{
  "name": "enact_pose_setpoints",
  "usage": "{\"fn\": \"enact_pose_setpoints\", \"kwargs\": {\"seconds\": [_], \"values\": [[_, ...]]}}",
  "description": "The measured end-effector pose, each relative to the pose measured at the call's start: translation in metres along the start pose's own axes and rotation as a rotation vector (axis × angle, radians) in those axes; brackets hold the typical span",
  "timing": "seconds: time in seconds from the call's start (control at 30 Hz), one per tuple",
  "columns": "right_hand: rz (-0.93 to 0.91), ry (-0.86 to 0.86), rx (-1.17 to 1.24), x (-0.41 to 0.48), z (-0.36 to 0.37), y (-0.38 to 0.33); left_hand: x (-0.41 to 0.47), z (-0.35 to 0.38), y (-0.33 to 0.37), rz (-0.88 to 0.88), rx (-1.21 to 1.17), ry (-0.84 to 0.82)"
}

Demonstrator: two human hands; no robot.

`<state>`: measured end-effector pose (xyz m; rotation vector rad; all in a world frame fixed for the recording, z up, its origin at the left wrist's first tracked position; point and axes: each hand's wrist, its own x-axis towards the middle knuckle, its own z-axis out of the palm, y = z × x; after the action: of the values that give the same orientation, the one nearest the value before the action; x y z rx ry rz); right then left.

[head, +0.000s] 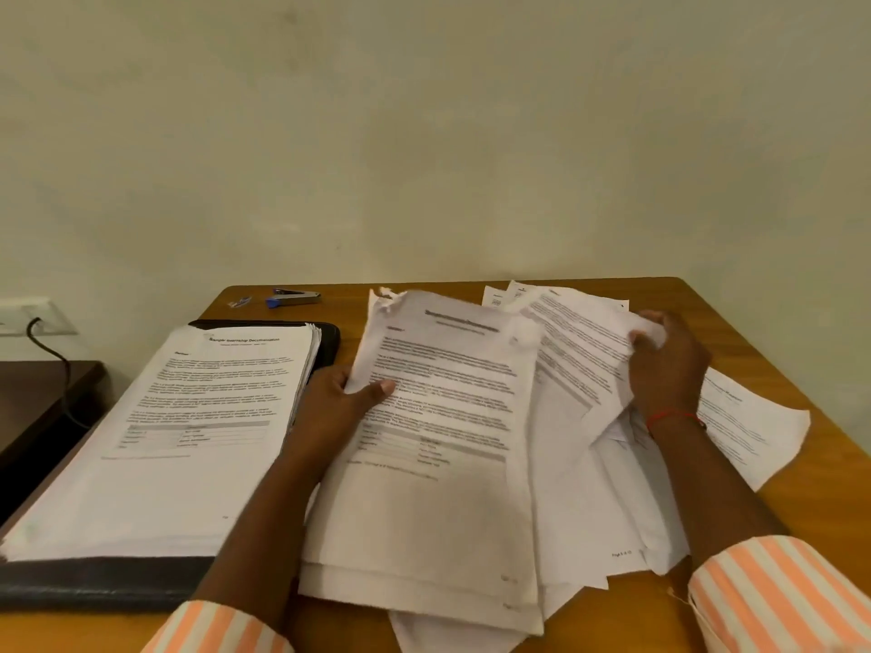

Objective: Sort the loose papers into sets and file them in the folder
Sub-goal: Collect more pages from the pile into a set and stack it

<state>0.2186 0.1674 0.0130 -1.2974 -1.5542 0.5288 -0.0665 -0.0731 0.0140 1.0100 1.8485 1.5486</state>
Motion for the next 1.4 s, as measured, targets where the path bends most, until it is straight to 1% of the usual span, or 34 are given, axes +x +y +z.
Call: {"fn": "enact_pose_setpoints", "kwargs": {"seconds": [0.07, 0.13, 0.27, 0.3, 0.33, 0.37, 0.43, 0.47, 0.5, 0.53, 0.63, 0.73, 0.83, 0.9, 1.0, 1.07, 1.13, 1.2, 1.23, 1.3, 1.33, 1.4], "values": [[0.043, 0.043, -0.068, 0.001, -0.004, 0.003, 0.004, -0.005, -0.005, -0.005, -0.082, 0.132], [0.043, 0.020, -0.082, 0.001, -0.001, 0.001, 0.005, -0.004, -0.007, 0.005, -0.188, 0.254], [-0.183, -0.058, -0.302, -0.012, 0.008, -0.010, 0.006, -0.003, -0.012, 0.003, -0.356, 0.482], [-0.218, -0.104, -0.279, -0.020, 0.008, -0.018, 0.007, -0.003, -0.012, 0.000, -0.376, 0.523], [-0.231, -0.197, -0.184, -0.031, 0.007, -0.028, 0.006, -0.002, -0.012, 0.002, -0.400, 0.547], [-0.195, -0.348, -0.050, -0.044, 0.006, -0.040, 0.004, -0.001, -0.010, 0.011, -0.433, 0.549], [-0.047, -0.714, 0.155, -0.069, 0.006, -0.061, -0.001, 0.004, -0.005, 0.035, -0.489, 0.490], [-0.007, -0.839, 0.179, -0.077, 0.009, -0.065, -0.002, 0.006, -0.003, 0.031, -0.505, 0.442], [-0.026, -0.902, 0.169, -0.084, 0.012, -0.066, -0.006, 0.008, 0.000, 0.022, -0.523, 0.395], [-0.055, -0.925, 0.160, -0.088, 0.014, -0.065, -0.010, 0.009, 0.003, 0.016, -0.534, 0.351], [-0.049, -0.884, 0.247, -0.091, 0.015, -0.062, -0.015, 0.013, 0.007, 0.018, -0.590, 0.244], [-0.106, -0.715, 0.363, -0.099, 0.004, -0.068, -0.030, 0.019, 0.028, 0.070, -0.527, 0.218], [-0.132, -0.597, 0.469, -0.104, -0.008, -0.083, -0.042, 0.020, 0.060, 0.198, -0.428, 0.274], [-0.100, -0.585, 0.537, -0.102, -0.016, -0.094, -0.048, 0.021, 0.082, 0.283, -0.382, 0.330], [-0.095, -0.580, 0.651, -0.098, -0.027, -0.106, -0.058, 0.022, 0.103, 0.416, -0.244, 0.380], [-0.060, -0.589, 0.663, -0.104, -0.027, -0.102, -0.064, 0.025, 0.094, 0.403, -0.199, 0.369], [-0.027, -0.627, 0.584, -0.119, -0.022, -0.089, -0.069, 0.032, 0.070, 0.340, -0.183, 0.318], [-0.048, -0.690, 0.466, -0.132, -0.018, -0.075, -0.077, 0.034, 0.049, 0.264, -0.151, 0.283], [-0.083, -0.716, 0.428, -0.135, -0.018, -0.070, -0.081, 0.033, 0.045, 0.246, -0.128, 0.293], [-0.124, -0.748, 0.457, -0.133, -0.024, -0.072, -0.084, 0.020, 0.044, 0.250, -0.084, 0.354], [-0.105, -0.760, 0.506, -0.133, -0.027, -0.076, -0.085, 0.009, 0.048, 0.259, -0.073, 0.384], [-0.062, -0.778, 0.548, -0.139, -0.032, -0.081, -0.086, -0.014, 0.046, 0.202, -0.107, 0.444]]}}
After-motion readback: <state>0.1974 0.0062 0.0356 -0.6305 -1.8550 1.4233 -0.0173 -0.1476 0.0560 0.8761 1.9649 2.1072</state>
